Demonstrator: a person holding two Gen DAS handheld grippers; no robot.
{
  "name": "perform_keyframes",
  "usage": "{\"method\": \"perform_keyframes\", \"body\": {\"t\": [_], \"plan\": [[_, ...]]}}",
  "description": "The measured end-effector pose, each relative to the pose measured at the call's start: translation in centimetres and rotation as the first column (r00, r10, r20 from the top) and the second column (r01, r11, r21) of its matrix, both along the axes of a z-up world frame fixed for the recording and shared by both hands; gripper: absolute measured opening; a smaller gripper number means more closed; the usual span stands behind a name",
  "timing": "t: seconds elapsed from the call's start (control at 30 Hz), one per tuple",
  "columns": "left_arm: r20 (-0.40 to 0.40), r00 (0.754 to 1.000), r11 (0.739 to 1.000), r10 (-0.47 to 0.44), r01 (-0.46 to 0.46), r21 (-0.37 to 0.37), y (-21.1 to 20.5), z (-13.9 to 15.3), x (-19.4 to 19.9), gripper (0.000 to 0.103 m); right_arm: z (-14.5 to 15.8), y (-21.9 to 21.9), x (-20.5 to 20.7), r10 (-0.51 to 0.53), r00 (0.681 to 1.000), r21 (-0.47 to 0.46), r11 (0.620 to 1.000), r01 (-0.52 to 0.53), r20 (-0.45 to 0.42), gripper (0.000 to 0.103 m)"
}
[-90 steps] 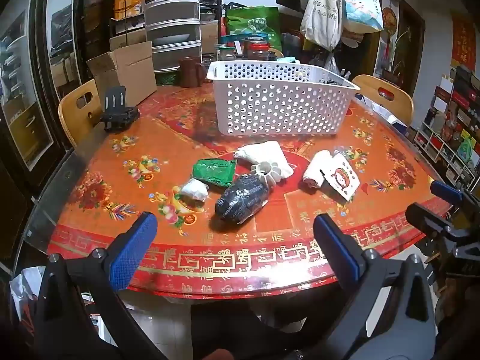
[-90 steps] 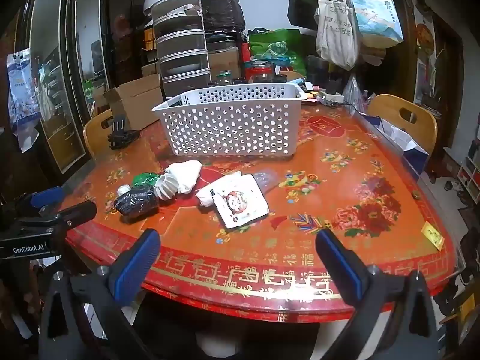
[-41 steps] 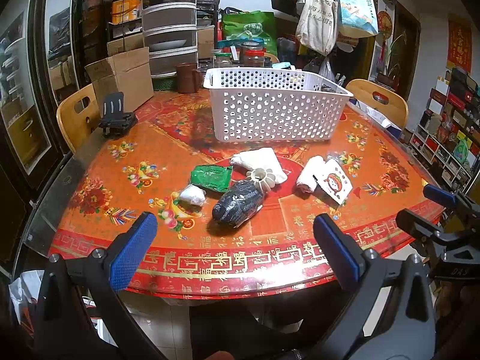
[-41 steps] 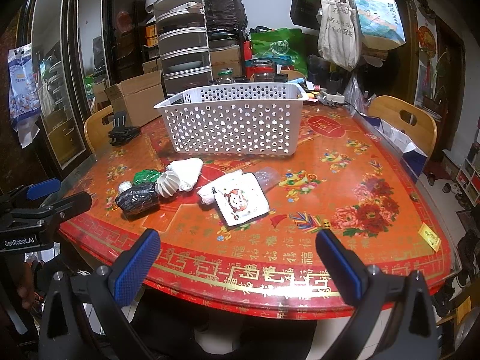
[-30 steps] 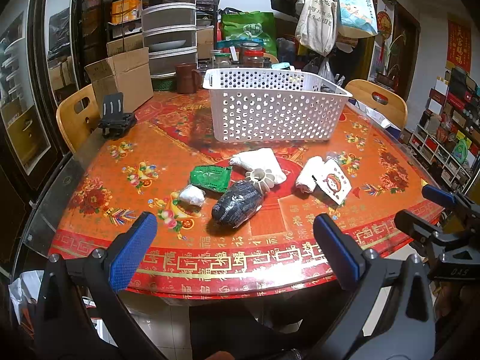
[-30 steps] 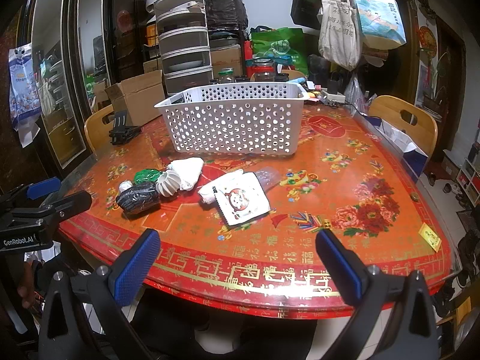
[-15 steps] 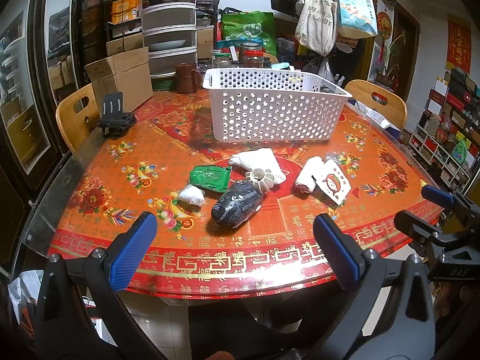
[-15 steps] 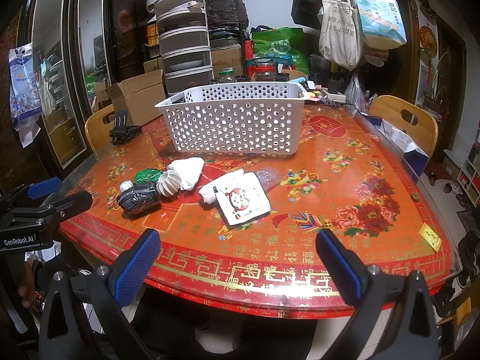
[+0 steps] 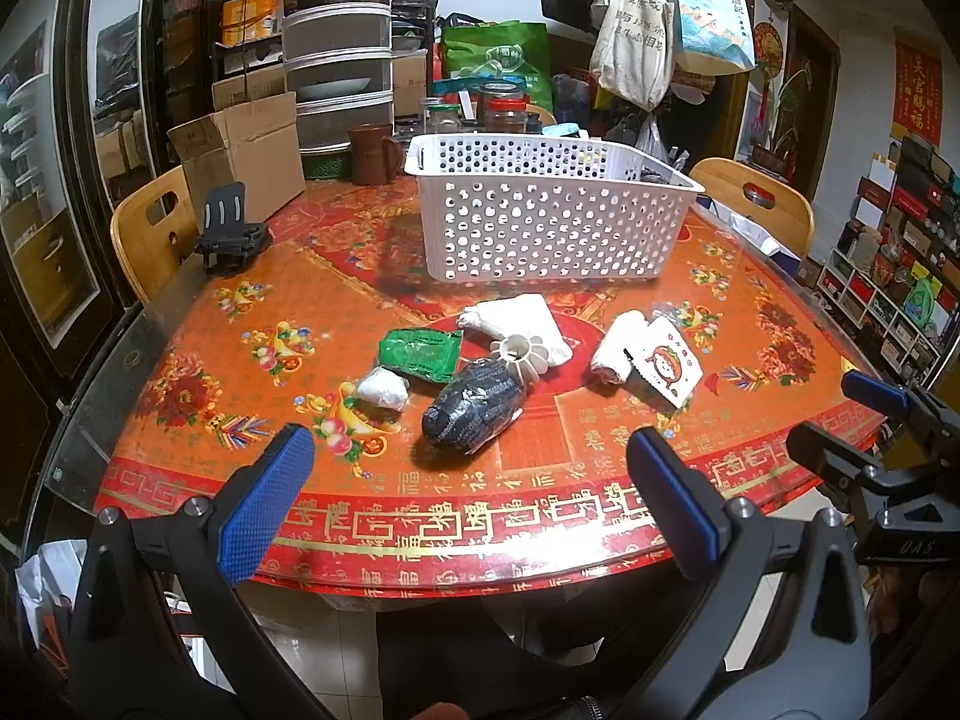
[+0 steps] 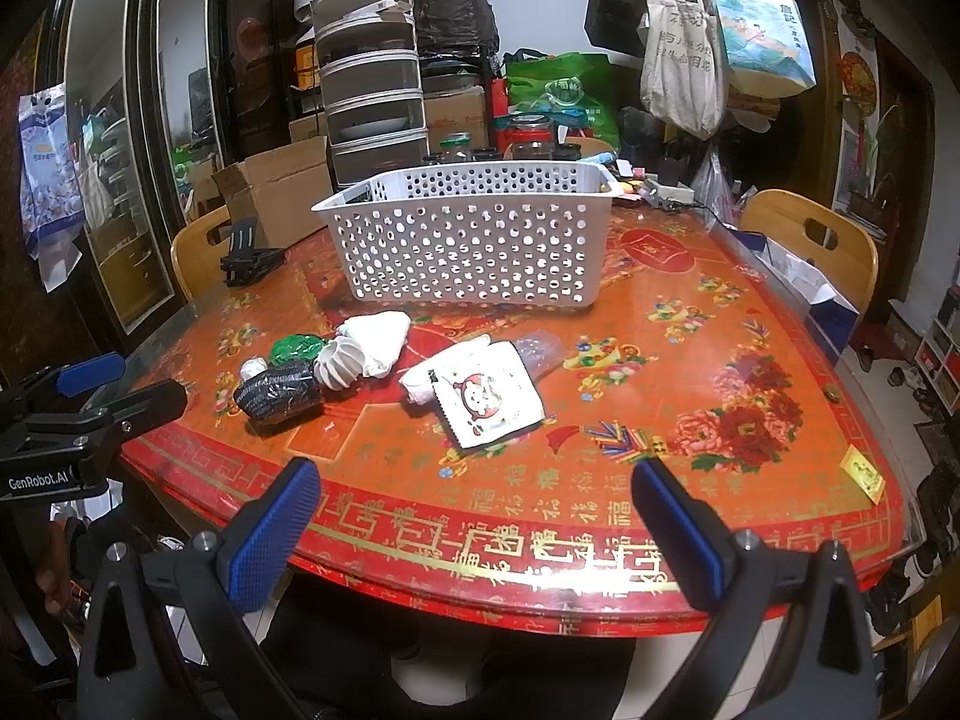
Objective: Organize soft objects
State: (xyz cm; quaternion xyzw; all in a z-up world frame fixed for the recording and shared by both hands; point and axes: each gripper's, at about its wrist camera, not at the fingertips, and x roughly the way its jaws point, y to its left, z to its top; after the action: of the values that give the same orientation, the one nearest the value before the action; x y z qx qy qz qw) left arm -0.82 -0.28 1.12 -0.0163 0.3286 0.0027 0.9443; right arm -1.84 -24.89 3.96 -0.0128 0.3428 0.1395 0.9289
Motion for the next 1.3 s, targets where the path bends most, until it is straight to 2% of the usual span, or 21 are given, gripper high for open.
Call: {"method": "perform_keyframes", "body": {"t": [0.23,0.43,0.6,0.67,0.73,0.8,1.0,1.07,1.1,1.17,1.3], "plan": [[0.001,1.000,1.000,0.014,-0.014,-0.003,-0.3,-0.7,0.0,0.103,-0.3,0.3,0.0,0.003,1.000,0.009,1.000,-0.002,-0.003,0.103],[0.019,1.000,1.000,0.001,0.000,-0.029,1.1,-1.8,1.2,0.103,-1.1,0.1,1.1,0.001,1.000,0.015,1.000,-0.001,-0.009,0.103],[-0.054,0.999,1.000,0.009,-0.009,-0.008,1.9,-4.4,3.4,0.103,-2.8,-0.2,3.5,0.009,1.000,0.018,1.000,-0.008,-0.018,0.103],[-0.077,0.997,0.999,0.006,-0.009,-0.039,2.5,-5.7,4.4,0.103,-4.0,-0.2,4.9,0.013,0.999,0.025,1.000,-0.012,-0.039,0.103],[-0.092,0.996,0.997,-0.017,0.011,-0.073,2.8,-6.7,5.1,0.103,-5.3,-0.2,6.3,0.014,0.997,0.031,0.999,-0.012,-0.072,0.100],[-0.096,0.994,0.995,-0.042,0.033,-0.095,2.8,-7.4,5.6,0.103,-6.5,0.0,7.5,0.020,0.994,0.025,1.000,-0.018,-0.107,0.090],[-0.107,0.992,0.994,-0.074,0.065,-0.085,1.7,-8.7,7.6,0.102,-7.3,1.3,8.8,0.036,0.994,-0.029,0.999,-0.039,-0.105,0.089],[-0.112,0.991,0.994,-0.078,0.069,-0.081,1.4,-8.9,8.2,0.092,-7.3,1.7,9.4,0.036,0.994,-0.046,0.998,-0.041,-0.105,0.089],[-0.116,0.990,0.994,-0.079,0.070,-0.078,1.2,-9.0,8.5,0.090,-7.4,1.9,9.8,0.036,0.994,-0.056,0.998,-0.042,-0.107,0.087],[-0.119,0.990,0.994,-0.081,0.072,-0.078,1.1,-9.1,8.8,0.078,-7.5,2.2,10.2,0.036,0.993,-0.071,0.996,-0.044,-0.111,0.081],[-0.126,0.988,0.993,-0.095,0.086,-0.078,0.7,-9.4,9.4,0.065,-7.6,2.5,10.7,0.042,0.992,-0.084,0.995,-0.052,-0.118,0.077]]}}
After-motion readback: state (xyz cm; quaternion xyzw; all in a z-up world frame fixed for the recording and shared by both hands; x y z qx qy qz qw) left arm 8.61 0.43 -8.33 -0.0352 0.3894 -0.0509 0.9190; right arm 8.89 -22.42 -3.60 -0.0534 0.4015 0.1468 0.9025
